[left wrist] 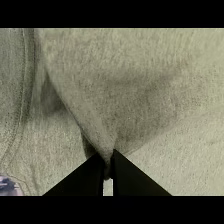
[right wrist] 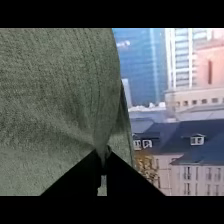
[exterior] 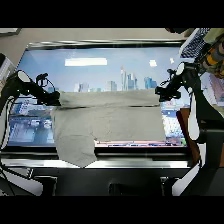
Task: Fold the clothes and pants, and hang the long-sleeved shirts on hangers.
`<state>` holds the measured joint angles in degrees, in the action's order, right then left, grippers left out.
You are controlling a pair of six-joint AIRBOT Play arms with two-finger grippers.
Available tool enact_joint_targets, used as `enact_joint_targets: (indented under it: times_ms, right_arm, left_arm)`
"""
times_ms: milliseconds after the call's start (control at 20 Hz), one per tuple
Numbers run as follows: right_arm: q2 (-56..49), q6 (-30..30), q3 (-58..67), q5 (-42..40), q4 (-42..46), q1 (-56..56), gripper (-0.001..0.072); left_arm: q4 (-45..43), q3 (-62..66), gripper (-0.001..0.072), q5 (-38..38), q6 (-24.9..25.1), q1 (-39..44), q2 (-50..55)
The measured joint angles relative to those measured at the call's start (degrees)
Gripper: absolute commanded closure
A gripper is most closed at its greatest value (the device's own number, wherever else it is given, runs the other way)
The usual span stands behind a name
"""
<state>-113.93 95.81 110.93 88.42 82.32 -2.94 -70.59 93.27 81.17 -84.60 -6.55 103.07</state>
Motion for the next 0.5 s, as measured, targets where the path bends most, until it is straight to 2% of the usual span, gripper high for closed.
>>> enact_joint_targets:
  times_ms: [50,100,150,200,500]
  right_arm:
    - [-0.4,0.0,0.0,0.7,0.0,0.0,0.0618]
    - [-0.7,0.0,0.0,1.2,0.0,0.0,0.0488]
    - [-1.0,0.0,0.0,1.7,0.3,0.0,0.0346]
    - [-1.2,-0.2,0.0,2.2,0.4,0.0,0.0294]
    - [3.5,-3.5,-1.2,5.2,0.2,-3.6,0.0297]
  left_arm:
    - [0.0,0.0,0.0504,0.3,0.0,0.0,0.4]
    - [0.0,0.0,0.0236,0.6,-0.2,0.0,0.6]
    - [0.0,0.0,0.0121,0.9,-0.9,0.0,0.8]
    - [-0.2,0.0,0.0121,1.0,-1.6,-0.1,1.0]
    - [-4.6,-3.5,0.0123,5.0,-2.8,-2.9,-5.3]
